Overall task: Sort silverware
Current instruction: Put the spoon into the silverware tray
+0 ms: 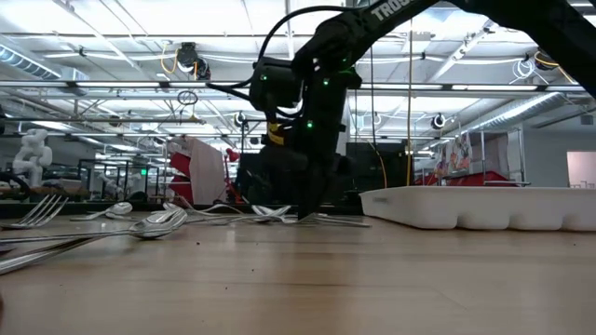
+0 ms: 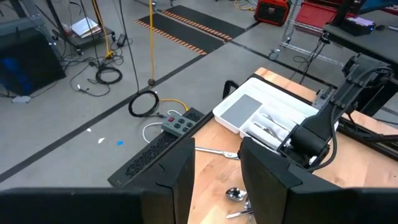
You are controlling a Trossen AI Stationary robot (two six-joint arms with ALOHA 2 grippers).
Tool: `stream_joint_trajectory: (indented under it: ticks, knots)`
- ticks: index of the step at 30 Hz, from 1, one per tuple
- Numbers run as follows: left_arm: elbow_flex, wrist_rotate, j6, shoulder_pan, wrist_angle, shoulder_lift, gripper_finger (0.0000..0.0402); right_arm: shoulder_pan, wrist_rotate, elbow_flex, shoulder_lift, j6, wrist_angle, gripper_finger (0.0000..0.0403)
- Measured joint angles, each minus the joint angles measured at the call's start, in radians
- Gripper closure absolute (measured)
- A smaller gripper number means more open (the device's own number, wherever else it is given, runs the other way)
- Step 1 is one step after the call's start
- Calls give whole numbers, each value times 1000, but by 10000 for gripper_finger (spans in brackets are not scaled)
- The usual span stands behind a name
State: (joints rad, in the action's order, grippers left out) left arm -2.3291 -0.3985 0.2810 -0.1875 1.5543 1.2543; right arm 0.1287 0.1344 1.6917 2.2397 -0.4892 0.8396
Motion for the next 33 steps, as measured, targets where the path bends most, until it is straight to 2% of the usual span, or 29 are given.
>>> stream_joint_trajectory:
  ticks: [9, 13, 15, 19, 25, 28, 33]
  knots:
    - [0, 0, -25, 0, 0, 0, 269, 3, 6, -6, -94, -55, 19, 401]
    - [0, 0, -28, 0, 0, 0, 269, 3, 47, -6, -140, -126, 53, 402]
    - [0, 0, -28, 0, -1, 0, 269, 2, 86, -6, -179, -214, 122, 402]
    - [0, 0, -28, 0, -1, 0, 269, -8, 217, -4, -262, -422, 365, 402]
    - [0, 0, -28, 0, -5, 0, 269, -66, 298, -12, -358, -663, 651, 403]
    - [1, 0, -27, 0, -4, 0, 269, -93, 285, -105, -404, -761, 638, 403]
    - [1, 0, -26, 0, -4, 0, 269, -112, 233, -359, -531, -910, 448, 403]
